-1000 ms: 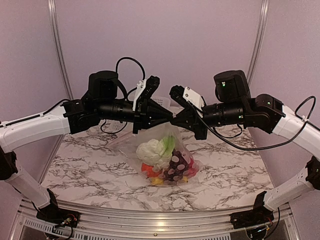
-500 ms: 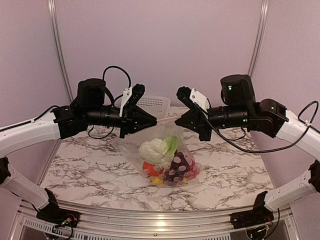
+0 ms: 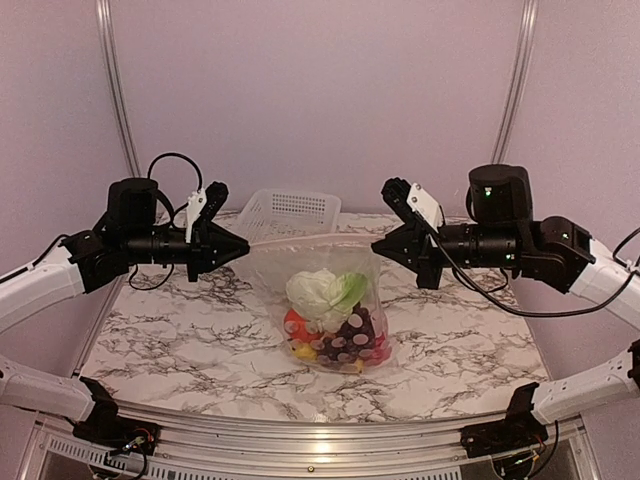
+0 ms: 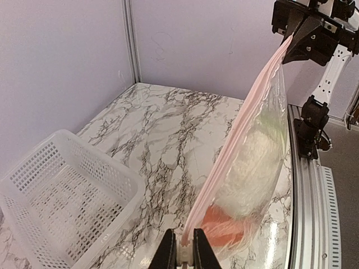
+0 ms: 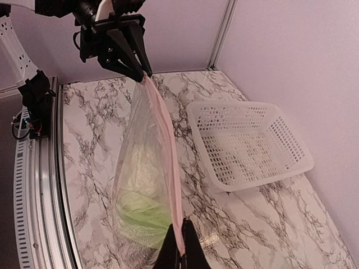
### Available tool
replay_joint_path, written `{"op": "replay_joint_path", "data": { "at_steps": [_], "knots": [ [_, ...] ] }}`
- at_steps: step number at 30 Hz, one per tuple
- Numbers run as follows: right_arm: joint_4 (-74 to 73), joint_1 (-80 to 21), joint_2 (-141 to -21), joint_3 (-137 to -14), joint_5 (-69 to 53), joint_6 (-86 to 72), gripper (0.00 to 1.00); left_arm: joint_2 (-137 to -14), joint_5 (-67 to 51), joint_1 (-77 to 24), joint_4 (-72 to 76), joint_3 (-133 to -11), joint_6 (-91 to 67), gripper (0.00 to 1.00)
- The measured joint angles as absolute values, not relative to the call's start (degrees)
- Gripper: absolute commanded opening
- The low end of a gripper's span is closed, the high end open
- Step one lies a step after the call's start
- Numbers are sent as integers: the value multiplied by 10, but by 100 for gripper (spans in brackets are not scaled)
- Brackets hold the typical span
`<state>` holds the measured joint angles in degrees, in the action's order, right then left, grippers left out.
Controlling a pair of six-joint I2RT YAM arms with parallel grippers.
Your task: Open the zip-top bag and remove the fake food
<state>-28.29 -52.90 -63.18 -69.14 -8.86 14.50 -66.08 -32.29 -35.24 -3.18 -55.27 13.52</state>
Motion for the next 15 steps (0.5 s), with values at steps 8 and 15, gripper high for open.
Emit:
{"op": "replay_joint_path", "data": {
  "at_steps": [8, 15],
  "knots": [
    [-270, -525, -615, -668, -80, 137, 0, -648, -325, -324, -51, -543, 145, 0],
    [-265, -522, -624, -669, -76, 138, 0, -672, -319, -320, -58, -585, 145, 0]
  ]
}}
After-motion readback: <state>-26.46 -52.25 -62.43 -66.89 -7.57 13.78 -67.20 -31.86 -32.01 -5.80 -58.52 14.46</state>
